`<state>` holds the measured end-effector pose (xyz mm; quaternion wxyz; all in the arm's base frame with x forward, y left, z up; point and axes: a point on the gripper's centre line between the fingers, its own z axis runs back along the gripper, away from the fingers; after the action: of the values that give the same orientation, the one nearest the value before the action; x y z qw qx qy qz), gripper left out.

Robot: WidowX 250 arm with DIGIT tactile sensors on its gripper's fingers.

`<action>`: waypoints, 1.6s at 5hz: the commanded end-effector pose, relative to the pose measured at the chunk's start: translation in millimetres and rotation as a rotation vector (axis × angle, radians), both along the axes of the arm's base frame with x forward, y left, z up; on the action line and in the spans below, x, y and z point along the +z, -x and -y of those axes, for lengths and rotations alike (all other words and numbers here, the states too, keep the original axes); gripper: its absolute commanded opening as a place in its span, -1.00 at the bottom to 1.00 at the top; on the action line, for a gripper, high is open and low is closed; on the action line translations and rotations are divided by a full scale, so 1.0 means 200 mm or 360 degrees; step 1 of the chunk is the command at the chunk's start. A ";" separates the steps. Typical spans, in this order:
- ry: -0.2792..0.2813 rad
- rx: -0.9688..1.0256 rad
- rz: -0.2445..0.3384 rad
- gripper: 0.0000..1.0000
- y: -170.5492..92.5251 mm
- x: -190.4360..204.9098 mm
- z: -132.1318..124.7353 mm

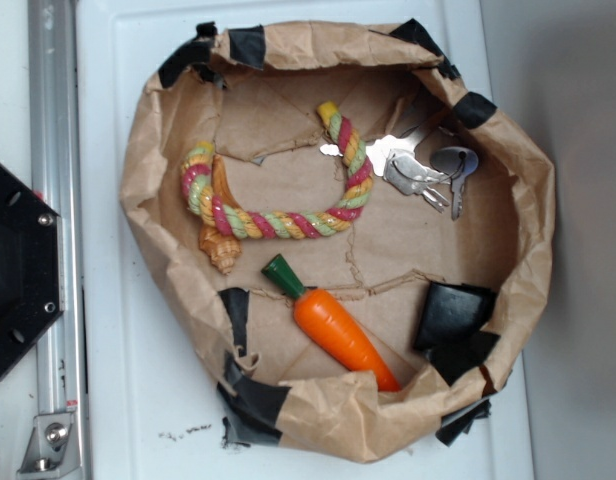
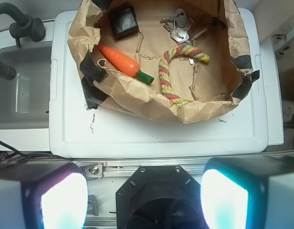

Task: Grab the multicolored rope.

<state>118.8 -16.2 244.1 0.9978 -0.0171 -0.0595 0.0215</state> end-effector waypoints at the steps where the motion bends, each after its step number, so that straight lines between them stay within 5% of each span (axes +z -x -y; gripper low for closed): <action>1: 0.0000 0.0000 0.0000 1.00 0.00 0.00 0.00; 2: -0.0017 0.0269 0.0289 1.00 -0.25 -0.09 -0.03; 3: 0.0104 0.0620 0.0539 1.00 -0.50 -0.18 -0.12; 4: 0.0217 0.0835 0.0483 1.00 -0.63 -0.35 -0.23; 5: 0.0228 0.0983 0.0324 1.00 -0.68 -0.55 -0.33; 6: 0.0182 0.1016 0.0212 1.00 -0.67 -0.72 -0.42; 8: 0.0037 0.0753 0.0099 1.00 -0.77 -0.97 -0.35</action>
<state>263.8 45.4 36.7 0.9641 -0.0104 -0.0615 0.2581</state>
